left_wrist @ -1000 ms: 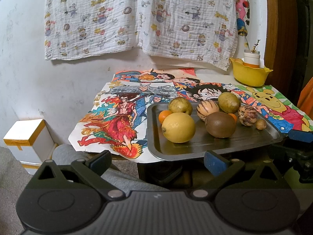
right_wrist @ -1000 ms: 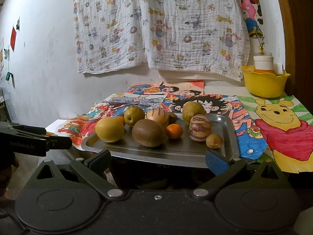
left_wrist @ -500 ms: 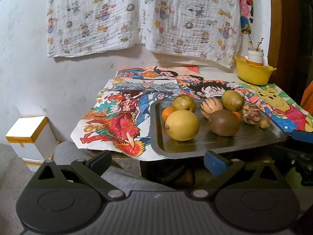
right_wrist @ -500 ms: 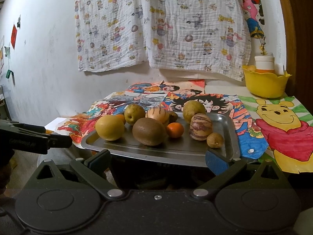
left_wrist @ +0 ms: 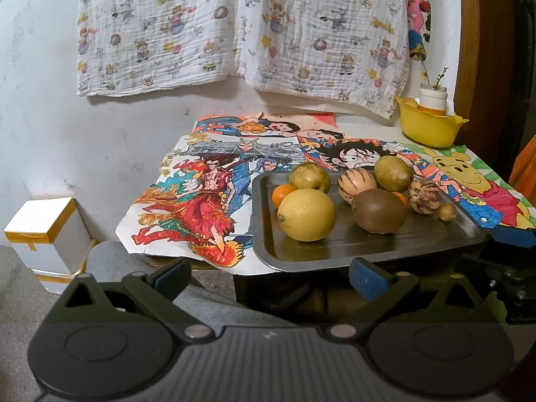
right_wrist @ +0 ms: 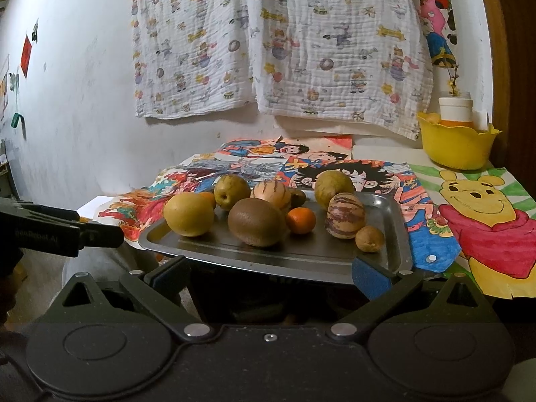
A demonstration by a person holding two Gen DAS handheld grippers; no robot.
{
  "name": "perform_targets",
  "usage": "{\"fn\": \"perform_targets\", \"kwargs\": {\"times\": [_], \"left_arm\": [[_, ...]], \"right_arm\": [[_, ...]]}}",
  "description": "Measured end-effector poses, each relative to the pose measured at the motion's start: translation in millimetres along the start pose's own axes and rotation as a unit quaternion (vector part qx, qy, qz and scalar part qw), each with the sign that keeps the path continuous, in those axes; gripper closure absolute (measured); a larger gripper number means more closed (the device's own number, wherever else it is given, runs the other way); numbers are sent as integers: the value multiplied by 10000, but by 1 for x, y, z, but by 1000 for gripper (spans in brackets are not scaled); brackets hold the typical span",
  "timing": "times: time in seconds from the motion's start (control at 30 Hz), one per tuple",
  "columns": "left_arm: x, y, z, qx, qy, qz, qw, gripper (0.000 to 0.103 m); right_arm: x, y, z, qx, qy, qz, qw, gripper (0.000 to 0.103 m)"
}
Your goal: Organize fruits
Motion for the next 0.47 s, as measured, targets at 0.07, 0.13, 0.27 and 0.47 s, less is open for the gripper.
{"fn": "perform_targets", "kwargs": {"times": [0.07,0.13,0.27,0.47], "left_arm": [[0,0,0,3,2,-1,10000,0],[0,0,0,12,6,-3,10000,0],[0,0,-1,19,-23,-26,10000,0],[-1,0,-1,28,-36,-47,10000,0]], "right_arm": [[0,-1,1,9,2,-24,10000,1],[0,-1,1,18,0,-48,10000,1],[1,-1,1,19,-5,-54,10000,1],[2,-1,1,24,0,-82,10000,1]]}}
Point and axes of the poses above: each gripper's, at about its wrist camera, not at the fingertips, and z roughly the way its jaws point, x to its left, y to its top, the point moved 5 cm from there along z, roughly the way its jaws point, and after that the axes turned 5 degrees about x, right-handed, at the moved point
